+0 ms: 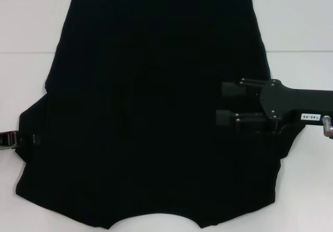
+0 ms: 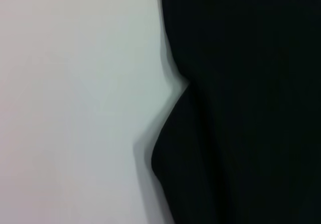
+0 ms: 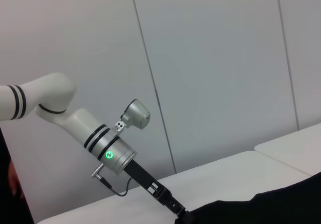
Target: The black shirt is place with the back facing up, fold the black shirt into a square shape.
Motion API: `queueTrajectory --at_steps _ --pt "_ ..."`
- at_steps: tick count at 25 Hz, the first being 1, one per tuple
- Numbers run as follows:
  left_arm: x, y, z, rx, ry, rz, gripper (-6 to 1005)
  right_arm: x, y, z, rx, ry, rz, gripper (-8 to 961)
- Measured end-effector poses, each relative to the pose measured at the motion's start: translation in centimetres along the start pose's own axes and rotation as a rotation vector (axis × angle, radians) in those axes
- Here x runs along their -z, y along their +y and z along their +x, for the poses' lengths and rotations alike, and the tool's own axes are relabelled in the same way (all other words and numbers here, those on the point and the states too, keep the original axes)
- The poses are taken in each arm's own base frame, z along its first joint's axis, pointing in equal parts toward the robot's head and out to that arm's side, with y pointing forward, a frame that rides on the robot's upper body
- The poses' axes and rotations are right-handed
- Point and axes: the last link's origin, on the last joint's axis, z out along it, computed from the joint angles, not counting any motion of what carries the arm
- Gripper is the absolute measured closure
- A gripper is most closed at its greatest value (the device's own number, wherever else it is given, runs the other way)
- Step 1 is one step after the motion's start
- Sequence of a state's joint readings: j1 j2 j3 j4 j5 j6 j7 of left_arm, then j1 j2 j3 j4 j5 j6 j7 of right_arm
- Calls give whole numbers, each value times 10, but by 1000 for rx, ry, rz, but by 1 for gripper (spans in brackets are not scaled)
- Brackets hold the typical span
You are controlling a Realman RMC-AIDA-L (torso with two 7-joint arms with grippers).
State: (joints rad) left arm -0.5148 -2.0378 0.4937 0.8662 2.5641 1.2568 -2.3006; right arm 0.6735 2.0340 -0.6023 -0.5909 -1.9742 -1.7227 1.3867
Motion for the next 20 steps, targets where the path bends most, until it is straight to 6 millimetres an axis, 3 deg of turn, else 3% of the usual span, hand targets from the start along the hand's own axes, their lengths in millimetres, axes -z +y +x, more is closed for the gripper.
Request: queueTrajectory --at_steps 20 --pt "-3 -5 3 -10 9 44 907 1 -2 0 0 -4 13 88"
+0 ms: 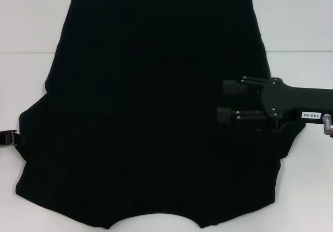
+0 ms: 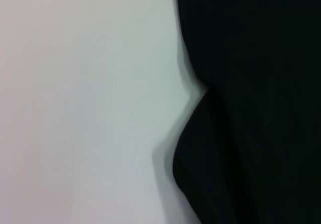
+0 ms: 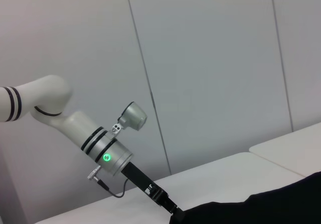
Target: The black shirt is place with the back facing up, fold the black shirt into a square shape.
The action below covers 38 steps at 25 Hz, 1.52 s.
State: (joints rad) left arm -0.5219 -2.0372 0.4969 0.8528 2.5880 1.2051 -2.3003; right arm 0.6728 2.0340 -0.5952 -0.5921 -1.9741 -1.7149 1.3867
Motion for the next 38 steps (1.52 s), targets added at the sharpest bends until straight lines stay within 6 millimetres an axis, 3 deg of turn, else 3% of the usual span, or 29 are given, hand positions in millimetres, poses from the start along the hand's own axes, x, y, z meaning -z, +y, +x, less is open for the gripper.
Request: queueTrajectory --at_steps 4,25,38 --pt "0 1 1 -5 2 -2 999 0 -1 0 -1 1 5 88" --pt "20 -24 10 56 106 64 1000 2 -1 1 -8 -9 15 88" --pt "26 -36 5 103 138 90 999 3 -2 1 -17 -20 22 88"
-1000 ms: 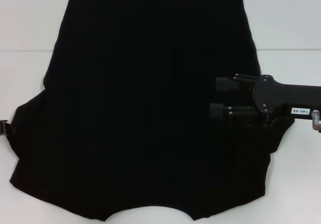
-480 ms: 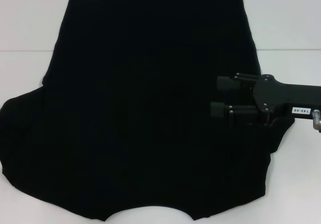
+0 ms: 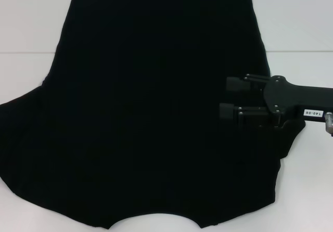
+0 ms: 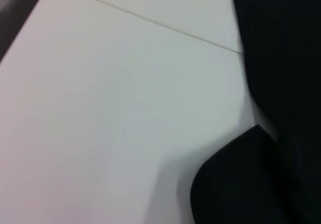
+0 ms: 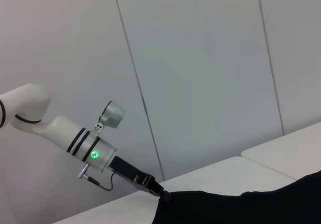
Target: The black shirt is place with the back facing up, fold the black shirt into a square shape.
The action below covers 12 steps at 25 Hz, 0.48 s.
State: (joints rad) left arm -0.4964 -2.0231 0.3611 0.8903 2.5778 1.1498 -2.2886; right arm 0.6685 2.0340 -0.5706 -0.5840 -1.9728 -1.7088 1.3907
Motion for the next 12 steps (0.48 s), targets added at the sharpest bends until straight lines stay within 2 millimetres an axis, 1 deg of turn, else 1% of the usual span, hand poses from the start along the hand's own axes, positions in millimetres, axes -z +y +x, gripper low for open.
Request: queueTrajectory --at_steps 12 --pt "6 -9 -2 37 31 6 999 1 0 0 -1 1 2 87"
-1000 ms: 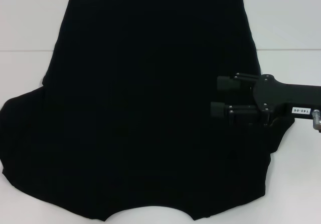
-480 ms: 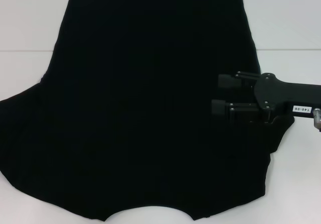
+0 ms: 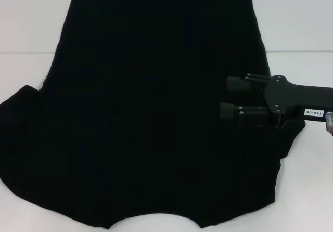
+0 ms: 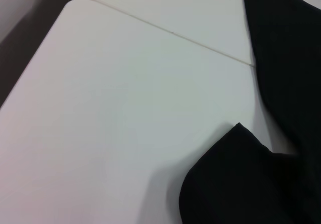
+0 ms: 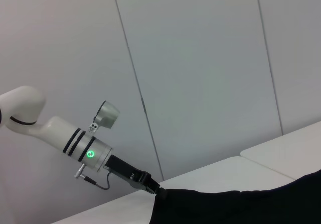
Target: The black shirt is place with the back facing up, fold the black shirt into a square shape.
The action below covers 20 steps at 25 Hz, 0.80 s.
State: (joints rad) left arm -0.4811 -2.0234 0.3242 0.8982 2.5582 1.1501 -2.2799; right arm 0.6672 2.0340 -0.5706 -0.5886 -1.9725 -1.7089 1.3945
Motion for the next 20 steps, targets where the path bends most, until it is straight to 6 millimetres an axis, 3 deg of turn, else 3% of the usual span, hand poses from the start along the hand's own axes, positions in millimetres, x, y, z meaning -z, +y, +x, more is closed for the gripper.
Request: queueTrajectory --at_steps 20 --pt "6 -8 5 5 35 33 1000 1 1 2 -9 0 1 89"
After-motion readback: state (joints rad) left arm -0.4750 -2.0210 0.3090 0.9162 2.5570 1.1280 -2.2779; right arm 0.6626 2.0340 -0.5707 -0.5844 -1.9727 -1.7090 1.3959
